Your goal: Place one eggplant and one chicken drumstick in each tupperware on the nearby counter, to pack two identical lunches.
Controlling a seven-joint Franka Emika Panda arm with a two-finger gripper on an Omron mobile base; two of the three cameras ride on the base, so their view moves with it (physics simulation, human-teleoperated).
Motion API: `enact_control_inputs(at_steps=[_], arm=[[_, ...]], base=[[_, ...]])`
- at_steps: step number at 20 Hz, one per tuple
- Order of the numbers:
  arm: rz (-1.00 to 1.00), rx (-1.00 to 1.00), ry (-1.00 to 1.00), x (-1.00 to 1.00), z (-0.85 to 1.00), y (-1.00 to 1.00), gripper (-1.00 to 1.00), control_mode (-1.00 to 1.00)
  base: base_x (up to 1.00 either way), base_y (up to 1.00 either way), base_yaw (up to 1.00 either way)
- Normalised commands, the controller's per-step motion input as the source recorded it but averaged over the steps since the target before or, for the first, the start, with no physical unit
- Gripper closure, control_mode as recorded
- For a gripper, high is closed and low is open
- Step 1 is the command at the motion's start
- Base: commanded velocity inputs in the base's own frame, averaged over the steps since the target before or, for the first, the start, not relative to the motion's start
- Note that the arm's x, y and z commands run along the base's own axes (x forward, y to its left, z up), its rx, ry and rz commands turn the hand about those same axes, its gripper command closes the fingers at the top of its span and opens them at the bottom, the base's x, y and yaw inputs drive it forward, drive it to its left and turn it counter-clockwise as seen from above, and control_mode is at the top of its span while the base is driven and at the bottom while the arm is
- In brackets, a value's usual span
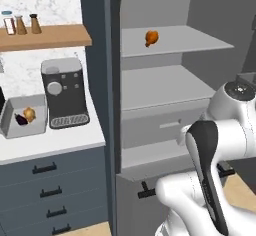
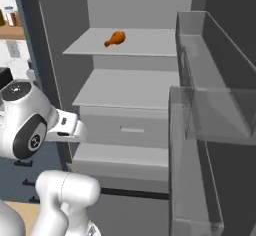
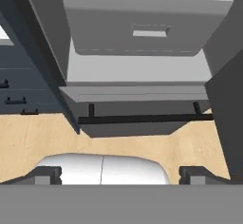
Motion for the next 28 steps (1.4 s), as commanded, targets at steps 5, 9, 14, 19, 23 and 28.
enact_control_inputs(at_steps=[5, 9, 14, 19, 23, 28], arm=[[0.00, 0.00, 0.00, 0.00, 0.00, 0.00, -1.00, 1.00], [0.00, 0.00, 0.00, 0.00, 0.00, 0.00, -1.00, 1.00], [0.00, 0.00, 0.00, 0.00, 0.00, 0.00, -1.00, 1.00], [0.00, 0.00, 0.00, 0.00, 0.00, 0.00, -1.00, 1.00], [0.00, 0.00, -0.01, 0.00, 0.00, 0.00, -1.00, -1.00], [0.00, 0.00, -0.32, 0.06, 0.26, 0.00, -1.00, -1.00]], base=[[0.44, -0.01, 0.13], [0.52, -0.29, 0.08], [0.50, -0.49, 0.05], [0.33, -0.24, 0.04], [0.00, 0.00, 0.00], [0.00, 0.00, 0.00]])
